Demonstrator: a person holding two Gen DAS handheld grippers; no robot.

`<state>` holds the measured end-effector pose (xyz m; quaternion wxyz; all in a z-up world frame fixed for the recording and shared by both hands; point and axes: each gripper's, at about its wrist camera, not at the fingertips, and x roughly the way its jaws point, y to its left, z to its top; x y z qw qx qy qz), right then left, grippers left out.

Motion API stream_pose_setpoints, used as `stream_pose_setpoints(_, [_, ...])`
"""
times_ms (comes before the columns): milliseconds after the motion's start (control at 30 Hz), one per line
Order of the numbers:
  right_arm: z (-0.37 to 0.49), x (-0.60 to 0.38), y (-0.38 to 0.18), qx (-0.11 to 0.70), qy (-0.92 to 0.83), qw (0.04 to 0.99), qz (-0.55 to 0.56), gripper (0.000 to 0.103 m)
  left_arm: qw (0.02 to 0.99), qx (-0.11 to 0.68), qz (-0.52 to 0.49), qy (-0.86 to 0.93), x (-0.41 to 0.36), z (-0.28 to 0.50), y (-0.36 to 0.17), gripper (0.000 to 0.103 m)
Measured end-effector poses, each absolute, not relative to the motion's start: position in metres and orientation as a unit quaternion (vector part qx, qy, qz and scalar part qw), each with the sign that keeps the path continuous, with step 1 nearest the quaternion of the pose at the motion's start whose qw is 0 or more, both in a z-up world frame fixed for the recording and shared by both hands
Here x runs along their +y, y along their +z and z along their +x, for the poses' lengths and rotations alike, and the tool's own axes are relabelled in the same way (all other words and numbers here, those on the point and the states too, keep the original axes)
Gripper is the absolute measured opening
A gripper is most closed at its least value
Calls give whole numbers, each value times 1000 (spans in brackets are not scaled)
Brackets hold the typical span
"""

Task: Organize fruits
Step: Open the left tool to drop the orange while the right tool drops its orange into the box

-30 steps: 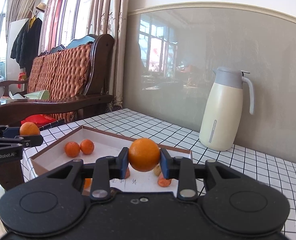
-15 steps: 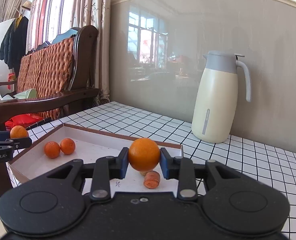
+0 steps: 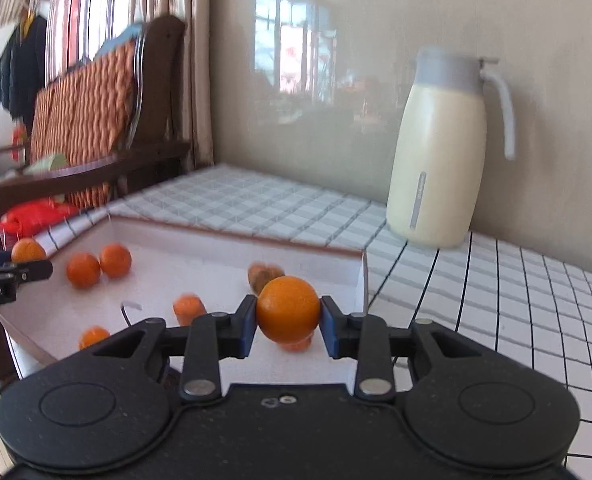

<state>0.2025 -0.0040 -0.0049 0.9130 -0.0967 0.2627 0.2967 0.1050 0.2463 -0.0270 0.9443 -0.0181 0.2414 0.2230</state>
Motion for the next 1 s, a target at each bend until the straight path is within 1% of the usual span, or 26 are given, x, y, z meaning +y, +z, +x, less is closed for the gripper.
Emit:
stream_pose_setpoints(33, [205,-3,-10,272,297,910,-101,65,948,236,-26,210,247,104,-29,58])
stream_pose_setpoints(67, [203,-5,-13,261,296,914,-98,93,951,230,-30,205,245,103,-28,83])
stream_pose_setpoints(100, [198,-8,-14,240,297,919,-93,97,949,221,-21,224,240,101,-26,102])
stream_pose_setpoints(133, [195,-8,-13,228,302,921,-95,94,952,199,-5,235,236,96,-23,103])
stream_pose_setpoints(233, [193,-8,-11,220,302,922,-96,95,956,182,-21,231,237,92,-18,103])
stream_pose_setpoints(467, [198,-10,-10,229,300,922,-85,95,955,191,-20,227,238,92,-19,103])
stream_pose_setpoints(1000, [195,-9,-9,232,304,921,-80,95,955,186,-17,229,233,88,-17,103])
